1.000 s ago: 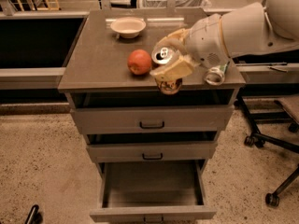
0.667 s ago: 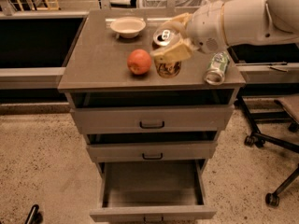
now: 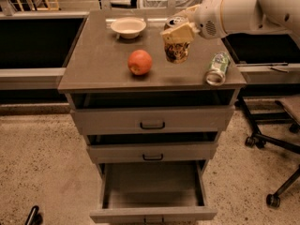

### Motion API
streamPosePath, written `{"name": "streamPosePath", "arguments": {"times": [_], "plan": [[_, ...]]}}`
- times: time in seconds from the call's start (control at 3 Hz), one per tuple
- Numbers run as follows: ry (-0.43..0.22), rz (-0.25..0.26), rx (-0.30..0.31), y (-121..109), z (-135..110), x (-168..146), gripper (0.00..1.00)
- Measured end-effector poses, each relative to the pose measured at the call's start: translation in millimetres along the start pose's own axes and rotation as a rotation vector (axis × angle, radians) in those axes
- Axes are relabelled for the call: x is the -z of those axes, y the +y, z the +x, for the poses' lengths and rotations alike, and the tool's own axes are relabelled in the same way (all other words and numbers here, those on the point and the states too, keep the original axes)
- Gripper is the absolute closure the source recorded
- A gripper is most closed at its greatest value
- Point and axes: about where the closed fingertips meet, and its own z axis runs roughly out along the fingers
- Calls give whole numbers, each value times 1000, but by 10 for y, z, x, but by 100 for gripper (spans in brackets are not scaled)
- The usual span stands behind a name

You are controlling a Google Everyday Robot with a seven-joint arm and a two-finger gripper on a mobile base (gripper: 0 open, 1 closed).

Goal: Pick orange can from bottom drawer and place on counter

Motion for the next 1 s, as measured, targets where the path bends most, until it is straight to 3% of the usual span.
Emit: {"name": "streamPosePath", "arguments": {"times": [0.33, 1.0], "plan": [[-40, 69, -170, -343, 308, -106, 100], [-8, 83, -162, -309, 230, -196, 100]]}}
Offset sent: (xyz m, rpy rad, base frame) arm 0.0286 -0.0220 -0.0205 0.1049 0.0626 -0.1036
